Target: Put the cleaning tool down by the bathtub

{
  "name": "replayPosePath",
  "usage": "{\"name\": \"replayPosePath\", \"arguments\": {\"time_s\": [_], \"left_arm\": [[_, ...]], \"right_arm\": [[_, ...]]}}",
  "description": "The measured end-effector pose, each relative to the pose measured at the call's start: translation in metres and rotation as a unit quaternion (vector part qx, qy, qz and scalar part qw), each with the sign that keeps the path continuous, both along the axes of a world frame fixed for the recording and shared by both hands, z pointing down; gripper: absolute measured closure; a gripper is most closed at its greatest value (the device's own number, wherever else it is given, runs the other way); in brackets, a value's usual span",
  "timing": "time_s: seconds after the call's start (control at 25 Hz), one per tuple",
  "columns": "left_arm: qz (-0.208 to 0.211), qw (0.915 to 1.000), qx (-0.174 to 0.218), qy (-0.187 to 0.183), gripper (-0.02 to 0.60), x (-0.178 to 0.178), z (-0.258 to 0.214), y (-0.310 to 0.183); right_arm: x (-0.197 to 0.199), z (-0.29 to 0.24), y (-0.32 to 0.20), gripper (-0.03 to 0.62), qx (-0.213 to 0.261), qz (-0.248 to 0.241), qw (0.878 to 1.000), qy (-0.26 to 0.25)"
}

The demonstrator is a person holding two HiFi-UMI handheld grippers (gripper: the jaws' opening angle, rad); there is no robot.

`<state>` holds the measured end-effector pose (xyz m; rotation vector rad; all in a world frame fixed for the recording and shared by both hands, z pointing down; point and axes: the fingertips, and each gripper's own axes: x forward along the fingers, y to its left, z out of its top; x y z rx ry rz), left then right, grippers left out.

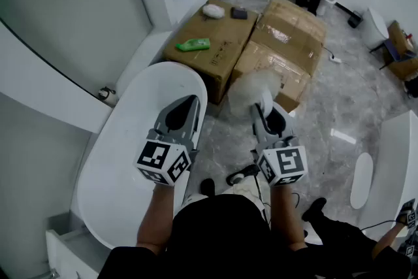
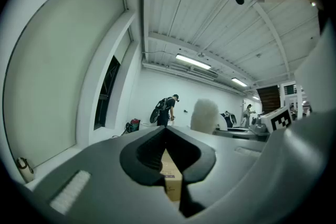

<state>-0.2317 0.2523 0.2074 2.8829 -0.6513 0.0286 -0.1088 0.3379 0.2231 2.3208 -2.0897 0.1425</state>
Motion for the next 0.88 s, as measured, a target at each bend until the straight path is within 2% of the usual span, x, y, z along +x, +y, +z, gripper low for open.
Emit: {"name": "replayPosePath", "arguments": {"time_s": [0.32,0.64,0.88], "left_arm": [[0.032,0.9994,-0.005,-0.014,0.581,-0.013,0.010,0.009],[0.033,0.9991,-0.014,-0.023,0.581,-0.029,0.018,0.004],[0.039,0.9977,-0.021,-0.052,0.581,-0.028,0.033,0.002]], "right_arm": [[-0.028,-0.002,0.016,0.503,-0.001,0.023,1.000,0.004],[-0.037,0.004,0.020,0.503,-0.007,0.044,0.999,-0.019],[-0.040,0.012,0.022,0.503,0.001,0.046,0.998,-0.034]]}}
